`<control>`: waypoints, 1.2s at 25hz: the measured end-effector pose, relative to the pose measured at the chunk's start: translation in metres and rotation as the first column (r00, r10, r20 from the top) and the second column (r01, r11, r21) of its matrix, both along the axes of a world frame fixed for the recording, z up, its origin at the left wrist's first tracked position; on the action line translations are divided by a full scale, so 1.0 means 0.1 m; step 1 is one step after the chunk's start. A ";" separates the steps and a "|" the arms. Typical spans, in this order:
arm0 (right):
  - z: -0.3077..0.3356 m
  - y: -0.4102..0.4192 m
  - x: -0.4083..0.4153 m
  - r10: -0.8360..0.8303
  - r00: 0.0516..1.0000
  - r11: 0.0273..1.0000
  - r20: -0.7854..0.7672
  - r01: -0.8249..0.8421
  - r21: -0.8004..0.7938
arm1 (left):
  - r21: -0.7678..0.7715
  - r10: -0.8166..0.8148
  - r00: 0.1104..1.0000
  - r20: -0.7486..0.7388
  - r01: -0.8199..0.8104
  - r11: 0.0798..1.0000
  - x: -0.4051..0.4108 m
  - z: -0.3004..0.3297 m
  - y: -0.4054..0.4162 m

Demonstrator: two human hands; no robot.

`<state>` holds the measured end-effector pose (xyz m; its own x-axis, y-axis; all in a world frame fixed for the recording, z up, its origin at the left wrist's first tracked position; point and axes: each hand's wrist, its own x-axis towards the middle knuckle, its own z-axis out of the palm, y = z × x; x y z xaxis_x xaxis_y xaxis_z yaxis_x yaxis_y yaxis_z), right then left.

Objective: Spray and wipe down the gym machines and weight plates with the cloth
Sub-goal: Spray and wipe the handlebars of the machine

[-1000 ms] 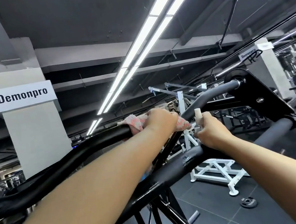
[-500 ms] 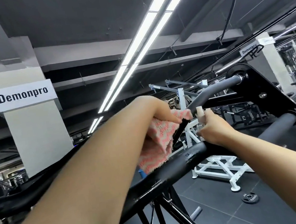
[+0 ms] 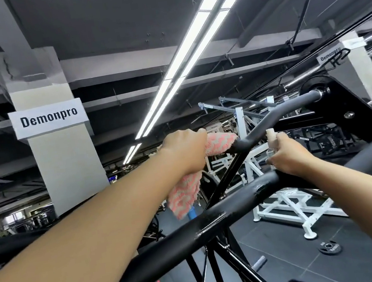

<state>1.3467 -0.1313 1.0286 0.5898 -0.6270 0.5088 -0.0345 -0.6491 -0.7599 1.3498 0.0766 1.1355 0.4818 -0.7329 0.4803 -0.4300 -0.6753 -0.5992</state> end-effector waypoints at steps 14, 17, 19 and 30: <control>0.01 0.06 -0.09 0.033 0.999 0.999 0.041 -0.033 -0.013 | -0.258 -0.026 0.903 -0.429 -0.095 0.961 0.09 -0.06 1.40; 0.04 0.18 -0.18 0.132 0.979 0.990 0.155 -0.123 -0.067 | -0.246 0.028 0.956 -0.291 -0.103 0.964 0.10 -0.10 1.33; 0.06 0.28 -0.20 0.211 0.959 0.974 0.190 -0.189 -0.127 | -0.228 0.078 0.980 -0.183 -0.119 0.966 0.05 -0.12 1.24; 0.32 0.87 -0.63 0.372 0.875 0.919 0.310 -0.302 -0.252 | -0.141 0.085 0.996 0.018 -0.082 0.987 -0.08 -0.06 0.17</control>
